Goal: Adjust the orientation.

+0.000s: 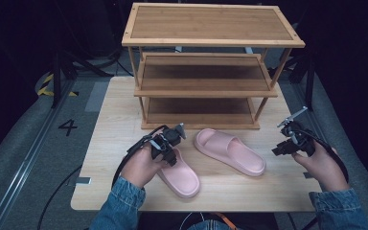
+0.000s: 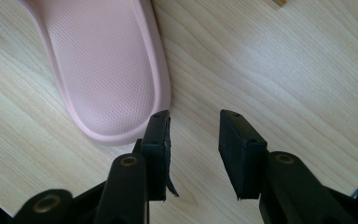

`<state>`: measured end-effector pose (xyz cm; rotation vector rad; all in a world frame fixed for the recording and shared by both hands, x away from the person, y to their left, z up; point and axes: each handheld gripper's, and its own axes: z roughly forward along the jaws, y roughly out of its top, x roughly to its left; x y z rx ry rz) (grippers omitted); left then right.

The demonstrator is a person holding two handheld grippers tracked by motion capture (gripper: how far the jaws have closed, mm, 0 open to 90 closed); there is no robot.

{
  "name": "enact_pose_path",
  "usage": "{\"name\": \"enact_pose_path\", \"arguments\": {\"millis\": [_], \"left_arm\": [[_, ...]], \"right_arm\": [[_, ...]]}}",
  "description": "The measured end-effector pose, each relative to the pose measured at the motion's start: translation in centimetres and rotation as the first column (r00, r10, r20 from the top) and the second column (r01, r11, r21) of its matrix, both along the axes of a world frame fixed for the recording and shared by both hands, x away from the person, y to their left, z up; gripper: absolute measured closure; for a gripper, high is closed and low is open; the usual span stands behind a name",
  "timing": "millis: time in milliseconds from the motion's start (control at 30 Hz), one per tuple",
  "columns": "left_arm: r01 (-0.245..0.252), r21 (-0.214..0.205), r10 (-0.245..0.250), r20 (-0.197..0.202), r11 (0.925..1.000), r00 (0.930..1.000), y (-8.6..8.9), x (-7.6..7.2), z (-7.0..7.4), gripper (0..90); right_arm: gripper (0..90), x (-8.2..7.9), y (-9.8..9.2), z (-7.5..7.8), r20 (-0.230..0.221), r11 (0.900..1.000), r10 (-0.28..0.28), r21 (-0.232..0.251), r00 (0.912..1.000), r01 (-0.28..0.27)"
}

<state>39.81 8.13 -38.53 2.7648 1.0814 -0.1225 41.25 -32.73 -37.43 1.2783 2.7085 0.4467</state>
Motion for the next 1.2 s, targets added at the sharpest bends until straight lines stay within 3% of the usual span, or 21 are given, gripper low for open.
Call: {"name": "enact_pose_path", "arguments": {"millis": [133, 233, 300, 467, 533, 600, 700, 733, 833, 967, 1033, 1200], "left_arm": [[-0.062, 0.019, 0.062, 0.001, 0.9979, 0.9981, 1.1, -0.3, 0.0, 71.6], [-0.115, 0.036, 0.115, 0.010, 0.9927, 0.9934, 2.1, -0.3, 0.0, 66.1], [-0.164, 0.054, 0.162, 0.032, 0.9850, 0.9862, 2.8, -0.3, 0.0, 60.6], [-0.237, 0.013, 0.236, 0.048, 0.9715, 0.9706, 3.2, -0.2, 0.0, 49.6], [-0.249, 0.017, 0.248, 0.053, 0.9684, 0.9674, 3.0, -0.1, -0.2, 49.3], [-0.265, 0.001, 0.265, 0.023, 0.9643, 0.9640, 2.6, 0.3, -1.3, 54.7], [-0.266, 0.012, 0.265, 0.025, 0.9640, 0.9639, 2.2, 0.6, -2.1, 57.7], [-0.267, -0.002, 0.267, 0.034, 0.9637, 0.9631, 2.1, 0.6, -2.2, 64.7], [-0.263, 0.012, 0.262, 0.065, 0.9647, 0.9630, 2.3, 0.5, -1.9, 77.5], [-0.265, 0.010, 0.264, 0.058, 0.9643, 0.9629, 2.7, 0.5, -1.6, 79.7], [-0.235, 0.016, 0.233, 0.063, 0.9719, 0.9703, 2.9, 0.5, -1.3, 82.3], [-0.212, -0.008, 0.212, 0.057, 0.9773, 0.9757, 3.0, 0.1, -0.5, 83.4]], "right_arm": [[63.8, 0.5, 0.7, 0.0, -0.001, 0.9998, 0.020, -0.005, 0.9998, -0.020], [63.5, 0.8, 1.2, 0.0, 0.002, 0.9993, 0.036, -0.008, 0.9993, -0.036], [63.4, 0.9, 1.4, 0.0, 0.003, 0.9991, 0.042, -0.009, 0.9991, -0.042], [62.9, 1.0, 1.5, 0.0, 0.002, 0.9990, 0.044, -0.008, 0.9990, -0.044], [62.9, 1.0, 1.5, 0.0, 0.001, 0.9989, 0.046, -0.011, 0.9990, -0.046], [62.9, 0.9, 1.5, -0.1, 0.002, 0.9989, 0.046, -0.009, 0.9989, -0.046], [62.9, 0.8, 1.5, -0.1, 0.001, 0.9989, 0.046, -0.013, 0.9989, -0.046], [63.1, 0.8, 1.4, -0.1, 0.001, 0.9988, 0.045, -0.016, 0.9990, -0.045], [63.3, 0.7, 1.3, -0.1, 0.002, 0.9991, 0.042, -0.012, 0.9991, -0.042], [63.5, 0.8, 1.3, -0.1, 0.001, 0.9990, 0.041, -0.018, 0.9992, -0.041], [63.6, 0.8, 1.3, -0.2, 0.001, 0.9988, 0.045, -0.017, 0.9990, -0.045], [63.6, 0.8, 1.3, -0.2, -0.002, 0.9990, 0.041, -0.018, 0.9992, -0.041]]}}
